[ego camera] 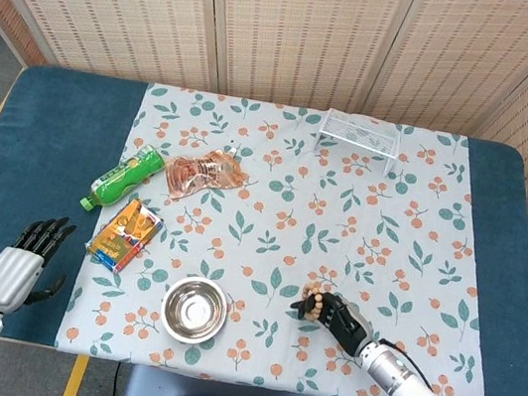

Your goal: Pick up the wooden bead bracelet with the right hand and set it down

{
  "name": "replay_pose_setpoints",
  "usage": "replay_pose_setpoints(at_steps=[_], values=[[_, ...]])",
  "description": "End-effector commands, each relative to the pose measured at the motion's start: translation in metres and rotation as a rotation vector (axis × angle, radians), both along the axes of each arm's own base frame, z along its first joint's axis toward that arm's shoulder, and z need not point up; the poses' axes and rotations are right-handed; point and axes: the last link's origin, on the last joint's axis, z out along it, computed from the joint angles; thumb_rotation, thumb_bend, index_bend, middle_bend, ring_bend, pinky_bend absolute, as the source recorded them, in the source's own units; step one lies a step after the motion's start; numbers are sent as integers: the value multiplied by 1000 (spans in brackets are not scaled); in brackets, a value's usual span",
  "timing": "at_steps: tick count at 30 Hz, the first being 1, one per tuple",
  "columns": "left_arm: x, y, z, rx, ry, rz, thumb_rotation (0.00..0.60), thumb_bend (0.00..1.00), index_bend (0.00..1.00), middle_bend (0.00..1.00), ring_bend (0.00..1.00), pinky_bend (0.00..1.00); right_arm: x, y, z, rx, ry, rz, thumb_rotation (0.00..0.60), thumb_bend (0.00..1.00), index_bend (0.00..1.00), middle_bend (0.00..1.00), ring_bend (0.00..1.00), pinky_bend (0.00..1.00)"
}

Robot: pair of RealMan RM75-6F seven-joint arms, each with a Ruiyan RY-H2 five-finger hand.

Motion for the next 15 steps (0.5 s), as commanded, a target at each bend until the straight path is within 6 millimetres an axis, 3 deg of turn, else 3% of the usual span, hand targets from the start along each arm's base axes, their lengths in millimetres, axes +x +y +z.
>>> replay_pose_setpoints(at_steps=[1,7,9,15], values=[[0,0,0,0,0,1,600,435,0,0,0,101,-3,1,-1,-8,11,-1,192,599,622,518,265,124],[0,0,0,0,-1,0,600,436,0,0,0,101,-8,-1,1,-23,27,-13,237,608,650,523,269,125],[0,0,0,0,-1,1,600,435,0,0,0,101,-8,-1,2,-26,30,-16,263,656,658,524,269,129],[0,0,0,-2,1,0,600,435,0,0,0,101,-7,-2,5,-26,26,-19,308,980,616,524,269,132]])
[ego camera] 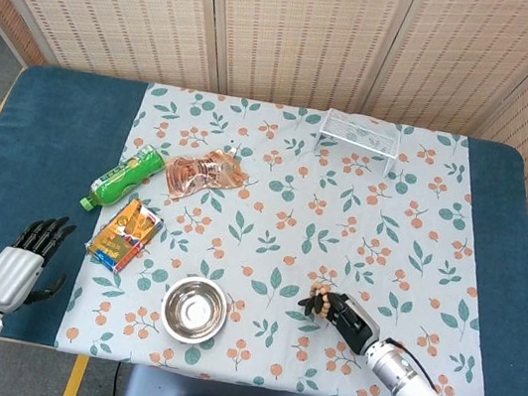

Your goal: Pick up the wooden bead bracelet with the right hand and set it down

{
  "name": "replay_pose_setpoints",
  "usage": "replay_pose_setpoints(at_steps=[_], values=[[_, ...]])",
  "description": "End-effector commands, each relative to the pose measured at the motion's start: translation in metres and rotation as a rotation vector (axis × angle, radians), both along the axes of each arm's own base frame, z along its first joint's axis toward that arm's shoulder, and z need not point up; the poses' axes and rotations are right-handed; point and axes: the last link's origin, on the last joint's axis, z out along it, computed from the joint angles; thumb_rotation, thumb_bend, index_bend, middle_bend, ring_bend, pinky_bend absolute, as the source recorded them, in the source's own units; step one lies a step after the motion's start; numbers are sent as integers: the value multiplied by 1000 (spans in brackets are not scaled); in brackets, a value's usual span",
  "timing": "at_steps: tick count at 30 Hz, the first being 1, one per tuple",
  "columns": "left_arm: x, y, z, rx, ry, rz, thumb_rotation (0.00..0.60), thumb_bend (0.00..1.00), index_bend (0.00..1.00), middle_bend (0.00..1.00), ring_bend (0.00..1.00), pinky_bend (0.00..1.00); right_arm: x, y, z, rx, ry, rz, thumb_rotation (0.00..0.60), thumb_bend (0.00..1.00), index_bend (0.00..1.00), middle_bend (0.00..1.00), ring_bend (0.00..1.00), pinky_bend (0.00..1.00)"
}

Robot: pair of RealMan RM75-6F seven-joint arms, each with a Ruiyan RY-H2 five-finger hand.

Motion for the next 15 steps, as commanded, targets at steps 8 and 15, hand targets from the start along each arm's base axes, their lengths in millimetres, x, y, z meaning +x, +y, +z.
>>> replay_pose_setpoints(at_steps=[8,15], values=[[1,0,0,2,0,-3,600,435,0,0,0,101,2,0,1,6,-17,12,427,1000,550,524,267,135],[1,0,0,1,-3,-4,600,437,0,0,0,102,4,0,2,-2,-23,23,511,1000,489,523,238,136]])
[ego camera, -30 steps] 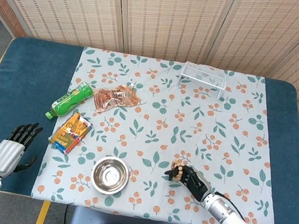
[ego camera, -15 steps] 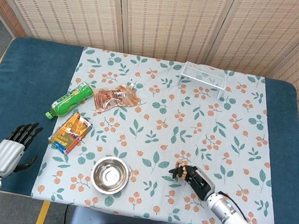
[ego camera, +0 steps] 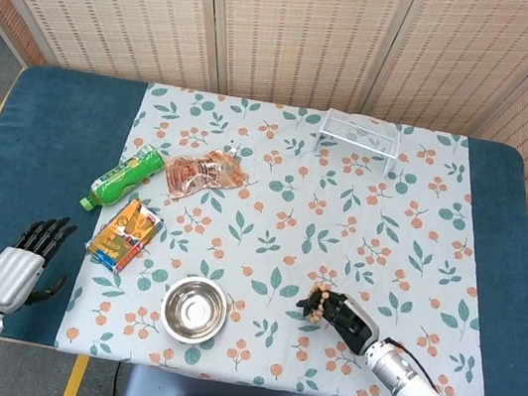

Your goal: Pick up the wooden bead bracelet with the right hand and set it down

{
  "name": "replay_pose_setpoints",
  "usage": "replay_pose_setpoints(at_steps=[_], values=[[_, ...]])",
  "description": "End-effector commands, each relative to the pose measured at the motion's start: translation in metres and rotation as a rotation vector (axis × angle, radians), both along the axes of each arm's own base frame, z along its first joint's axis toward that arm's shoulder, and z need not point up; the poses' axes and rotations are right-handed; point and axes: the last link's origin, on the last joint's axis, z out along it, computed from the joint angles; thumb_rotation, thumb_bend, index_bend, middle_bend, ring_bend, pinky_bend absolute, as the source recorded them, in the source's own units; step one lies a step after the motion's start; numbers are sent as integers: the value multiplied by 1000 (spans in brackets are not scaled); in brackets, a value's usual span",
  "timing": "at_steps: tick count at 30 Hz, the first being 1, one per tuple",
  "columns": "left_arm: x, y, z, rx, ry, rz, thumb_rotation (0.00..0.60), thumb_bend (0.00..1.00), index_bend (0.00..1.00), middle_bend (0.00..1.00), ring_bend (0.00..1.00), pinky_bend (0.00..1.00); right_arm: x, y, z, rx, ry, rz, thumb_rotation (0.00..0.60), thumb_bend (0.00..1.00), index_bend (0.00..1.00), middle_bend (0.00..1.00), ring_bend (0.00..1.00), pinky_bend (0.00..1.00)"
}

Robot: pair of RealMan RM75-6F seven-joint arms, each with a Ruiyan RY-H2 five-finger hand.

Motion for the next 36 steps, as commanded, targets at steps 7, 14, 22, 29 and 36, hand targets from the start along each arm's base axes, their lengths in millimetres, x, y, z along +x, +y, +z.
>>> replay_pose_setpoints(at_steps=[7,14,22,29,36], values=[[0,0,-1,-3,4,0,600,435,0,0,0,102,1,-1,3,-10,8,31,588,1000,479,519,233,136],[1,0,-1,-3,4,0,600,436,0,0,0,102,-1,0,1,-31,69,54,330,814,433,493,228,136],[0,0,-2,-4,4,1,600,434,0,0,0,102,1,3,-1,-37,90,90,286,539,422,486,227,136],[0,-1,-1,-3,2,2,600,434,0,0,0,103,2,4,-1,-31,81,98,287,534,442,486,227,136],[0,-1,0,1,5,2,600,438,0,0,0,103,4,8,-6,-18,75,127,284,487,535,486,227,136]])
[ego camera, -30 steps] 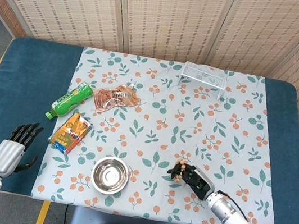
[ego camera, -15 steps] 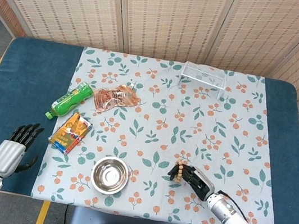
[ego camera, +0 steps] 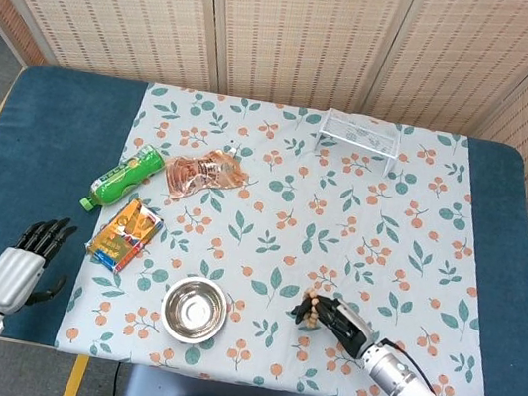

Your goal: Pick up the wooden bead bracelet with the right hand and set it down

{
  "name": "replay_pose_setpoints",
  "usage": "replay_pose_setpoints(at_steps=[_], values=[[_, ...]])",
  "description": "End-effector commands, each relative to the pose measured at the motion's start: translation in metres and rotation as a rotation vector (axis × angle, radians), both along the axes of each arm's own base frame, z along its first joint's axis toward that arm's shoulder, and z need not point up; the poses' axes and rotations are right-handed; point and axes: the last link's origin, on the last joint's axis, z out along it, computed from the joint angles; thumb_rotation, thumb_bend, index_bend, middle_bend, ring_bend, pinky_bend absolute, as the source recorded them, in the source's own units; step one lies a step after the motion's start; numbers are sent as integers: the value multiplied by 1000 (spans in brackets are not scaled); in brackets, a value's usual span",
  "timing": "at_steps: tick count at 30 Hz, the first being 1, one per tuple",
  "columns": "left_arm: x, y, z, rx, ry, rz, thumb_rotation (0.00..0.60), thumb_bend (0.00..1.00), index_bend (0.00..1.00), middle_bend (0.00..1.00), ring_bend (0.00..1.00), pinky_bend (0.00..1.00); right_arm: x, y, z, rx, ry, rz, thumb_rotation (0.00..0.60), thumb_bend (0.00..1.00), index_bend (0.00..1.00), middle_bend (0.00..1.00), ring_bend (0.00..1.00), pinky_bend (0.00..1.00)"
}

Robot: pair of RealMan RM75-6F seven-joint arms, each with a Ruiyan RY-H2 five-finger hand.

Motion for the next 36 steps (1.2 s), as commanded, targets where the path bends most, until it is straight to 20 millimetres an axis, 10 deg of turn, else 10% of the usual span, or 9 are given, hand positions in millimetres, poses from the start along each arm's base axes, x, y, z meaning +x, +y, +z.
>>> replay_pose_setpoints(at_steps=[1,15,27,36], values=[[0,-1,1,4,0,-1,600,438,0,0,0,103,1,1,-2,6,-6,3,283,487,564,486,227,136],[0,-1,2,6,-2,-1,600,437,0,0,0,103,2,2,-5,13,8,28,298,490,657,486,228,137],[0,-1,3,10,-4,-1,600,436,0,0,0,104,6,1,-8,30,-12,32,342,975,660,486,227,137],[-1,0,3,6,-7,2,600,436,0,0,0,104,7,-4,-4,3,21,60,466,1000,610,486,219,138]])
